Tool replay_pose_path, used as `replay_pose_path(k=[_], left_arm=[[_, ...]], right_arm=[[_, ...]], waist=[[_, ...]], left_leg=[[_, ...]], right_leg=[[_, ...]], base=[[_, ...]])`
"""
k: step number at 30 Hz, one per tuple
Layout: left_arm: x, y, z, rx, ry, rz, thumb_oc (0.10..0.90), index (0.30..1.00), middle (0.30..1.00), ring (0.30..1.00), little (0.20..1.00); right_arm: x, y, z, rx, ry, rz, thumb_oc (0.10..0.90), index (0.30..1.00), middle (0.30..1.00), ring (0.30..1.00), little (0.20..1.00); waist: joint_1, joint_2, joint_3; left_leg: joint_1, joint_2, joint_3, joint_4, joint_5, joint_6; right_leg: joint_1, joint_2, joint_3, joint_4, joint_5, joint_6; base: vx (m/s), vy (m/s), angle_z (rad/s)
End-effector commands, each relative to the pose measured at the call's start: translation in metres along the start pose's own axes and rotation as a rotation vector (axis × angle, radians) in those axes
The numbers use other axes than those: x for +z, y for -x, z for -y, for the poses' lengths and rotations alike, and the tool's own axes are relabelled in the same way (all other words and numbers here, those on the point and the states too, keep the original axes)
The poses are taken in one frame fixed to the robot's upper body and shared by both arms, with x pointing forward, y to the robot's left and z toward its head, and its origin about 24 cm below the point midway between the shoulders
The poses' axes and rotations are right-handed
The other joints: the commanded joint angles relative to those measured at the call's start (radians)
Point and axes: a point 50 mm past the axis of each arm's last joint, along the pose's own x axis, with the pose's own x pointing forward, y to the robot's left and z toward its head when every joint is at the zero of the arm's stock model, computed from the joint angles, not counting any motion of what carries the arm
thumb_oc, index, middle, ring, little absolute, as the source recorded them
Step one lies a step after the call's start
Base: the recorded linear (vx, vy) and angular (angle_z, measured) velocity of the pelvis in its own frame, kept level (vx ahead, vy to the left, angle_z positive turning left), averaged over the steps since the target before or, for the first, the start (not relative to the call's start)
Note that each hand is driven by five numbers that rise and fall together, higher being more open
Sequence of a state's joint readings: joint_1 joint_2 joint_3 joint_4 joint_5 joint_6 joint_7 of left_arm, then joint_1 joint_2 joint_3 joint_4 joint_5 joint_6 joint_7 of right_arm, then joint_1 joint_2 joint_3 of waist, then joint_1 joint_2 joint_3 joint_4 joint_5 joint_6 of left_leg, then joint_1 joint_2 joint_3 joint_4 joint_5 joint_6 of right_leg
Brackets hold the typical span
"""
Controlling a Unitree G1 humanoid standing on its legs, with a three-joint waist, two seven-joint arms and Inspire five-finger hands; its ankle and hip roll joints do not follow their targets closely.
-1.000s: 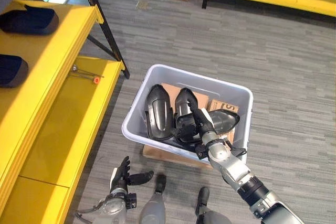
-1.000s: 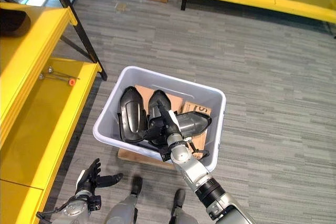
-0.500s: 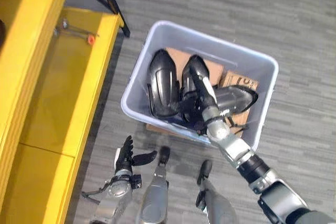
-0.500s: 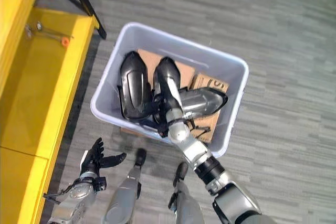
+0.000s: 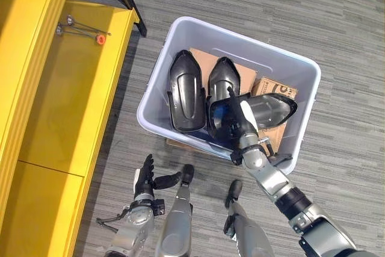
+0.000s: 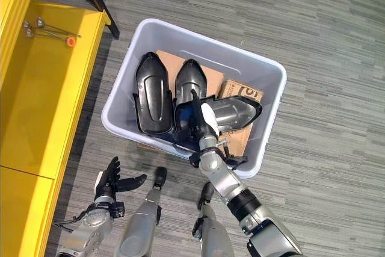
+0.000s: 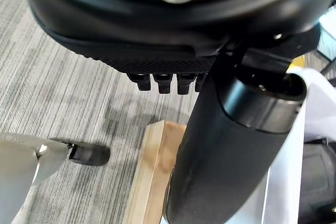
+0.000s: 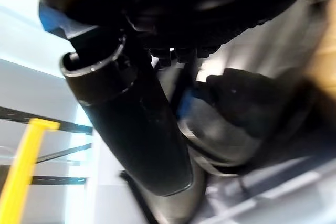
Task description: Move parts from the plastic box to the shelf.
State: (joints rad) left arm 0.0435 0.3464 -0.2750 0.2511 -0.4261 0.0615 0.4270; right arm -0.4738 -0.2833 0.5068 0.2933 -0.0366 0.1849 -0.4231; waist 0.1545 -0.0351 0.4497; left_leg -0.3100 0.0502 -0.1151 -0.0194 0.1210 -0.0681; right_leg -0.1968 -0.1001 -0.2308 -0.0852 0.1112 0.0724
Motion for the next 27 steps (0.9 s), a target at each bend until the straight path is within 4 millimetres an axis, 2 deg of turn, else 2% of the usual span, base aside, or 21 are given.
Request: replay_pose_path(k=[1, 3, 6, 7, 8, 9, 14, 18, 19, 20, 27], left_arm=[[0.006, 0.004, -0.011, 0.041, 0.000, 0.070, 0.900, 1.000, 1.000, 1.000, 1.000], [0.005, 0.005, -0.011, 0.040, 0.000, 0.068, 0.900, 1.000, 1.000, 1.000, 1.000], [0.004, 0.006, -0.011, 0.040, 0.001, 0.066, 0.900, 1.000, 1.000, 1.000, 1.000], [0.004, 0.005, -0.012, 0.043, -0.003, 0.072, 0.900, 1.000, 1.000, 1.000, 1.000], [0.004, 0.005, -0.012, 0.043, -0.003, 0.072, 0.900, 1.000, 1.000, 1.000, 1.000], [0.005, 0.005, -0.013, 0.044, -0.003, 0.076, 0.900, 1.000, 1.000, 1.000, 1.000], [0.005, 0.005, -0.014, 0.044, -0.006, 0.080, 0.900, 1.000, 1.000, 1.000, 1.000], [0.007, 0.004, -0.016, 0.048, 0.004, 0.089, 0.900, 1.000, 1.000, 1.000, 1.000], [0.008, 0.004, -0.015, 0.048, 0.005, 0.089, 0.900, 1.000, 1.000, 1.000, 1.000], [0.009, 0.004, -0.015, 0.048, 0.012, 0.095, 0.900, 1.000, 1.000, 1.000, 1.000], [0.010, 0.004, -0.014, 0.035, 0.013, 0.100, 0.900, 1.000, 1.000, 1.000, 1.000]], right_arm=[[0.038, -0.006, 0.013, -0.062, -0.016, 0.195, 0.900, 1.000, 1.000, 1.000, 1.000], [0.034, -0.005, 0.013, -0.060, -0.010, 0.183, 0.900, 1.000, 1.000, 1.000, 1.000], [0.016, 0.000, 0.018, -0.066, 0.045, 0.139, 0.900, 1.000, 1.000, 1.000, 1.000], [0.005, 0.001, 0.025, -0.087, 0.092, 0.113, 0.900, 1.000, 1.000, 1.000, 1.000], [0.005, 0.001, 0.025, -0.087, 0.093, 0.113, 0.900, 1.000, 1.000, 1.000, 1.000], [-0.004, 0.001, 0.031, -0.108, 0.125, 0.084, 0.900, 1.000, 1.000, 1.000, 1.000], [-0.019, 0.000, 0.045, -0.159, 0.155, 0.027, 0.900, 1.000, 1.000, 1.000, 1.000], [-0.029, -0.004, 0.063, -0.239, 0.158, -0.023, 0.900, 1.000, 1.000, 1.000, 1.000], [-0.029, -0.004, 0.063, -0.239, 0.158, -0.023, 0.900, 1.000, 1.000, 1.000, 1.000], [-0.032, -0.007, 0.074, -0.285, 0.163, -0.041, 0.900, 1.000, 1.000, 1.000, 1.000], [-0.038, -0.013, 0.101, -0.358, 0.228, -0.074, 0.900, 1.000, 1.000, 1.000, 1.000]], waist=[[-0.015, -0.014, -0.035], [-0.018, -0.014, -0.034], [-0.026, -0.014, -0.031], [-0.032, -0.014, -0.029], [-0.032, -0.014, -0.029], [-0.037, -0.013, -0.026], [-0.042, -0.014, -0.021], [-0.044, -0.011, -0.014], [-0.044, -0.011, -0.014], [-0.043, -0.009, -0.009], [-0.043, -0.009, -0.004]], left_leg=[[0.004, 0.036, 0.006, 0.024, -0.031, 0.011], [0.004, 0.036, 0.007, 0.023, -0.031, 0.010], [0.005, 0.038, 0.011, 0.018, -0.029, 0.009], [0.003, 0.040, 0.013, 0.016, -0.027, 0.008], [0.003, 0.040, 0.013, 0.016, -0.027, 0.008], [0.001, 0.041, 0.012, 0.016, -0.026, 0.007], [-0.006, 0.041, 0.012, 0.012, -0.021, 0.006], [-0.013, 0.041, 0.013, 0.006, -0.014, 0.003], [-0.013, 0.041, 0.013, 0.005, -0.014, 0.003], [-0.015, 0.042, 0.012, 0.004, -0.012, 0.003], [-0.023, 0.044, 0.010, -0.003, -0.006, 0.000]], right_leg=[[-0.026, -0.102, -0.008, 0.022, -0.025, 0.102], [-0.026, -0.102, -0.005, 0.022, -0.025, 0.102], [-0.030, -0.100, -0.005, 0.023, -0.026, 0.102], [-0.034, -0.100, -0.003, 0.023, -0.026, 0.104], [-0.034, -0.100, -0.003, 0.023, -0.026, 0.104], [-0.038, -0.099, -0.003, 0.023, -0.025, 0.104], [-0.047, -0.096, -0.004, 0.025, -0.024, 0.104], [-0.055, -0.095, -0.006, 0.024, -0.022, 0.105], [-0.055, -0.095, -0.006, 0.024, -0.022, 0.105], [-0.058, -0.094, -0.007, 0.024, -0.021, 0.104], [-0.067, -0.092, -0.006, 0.023, -0.019, 0.104]], base=[[0.00, 0.000, 0.00], [0.00, 0.000, 0.00], [0.00, 0.000, 0.00], [0.00, 0.000, 0.00], [0.00, 0.000, 0.00], [0.00, 0.000, 0.00], [0.00, 0.000, 0.00], [0.00, 0.000, 0.00], [0.00, 0.000, 0.00], [0.00, 0.000, 0.00], [0.00, 0.000, 0.00]])
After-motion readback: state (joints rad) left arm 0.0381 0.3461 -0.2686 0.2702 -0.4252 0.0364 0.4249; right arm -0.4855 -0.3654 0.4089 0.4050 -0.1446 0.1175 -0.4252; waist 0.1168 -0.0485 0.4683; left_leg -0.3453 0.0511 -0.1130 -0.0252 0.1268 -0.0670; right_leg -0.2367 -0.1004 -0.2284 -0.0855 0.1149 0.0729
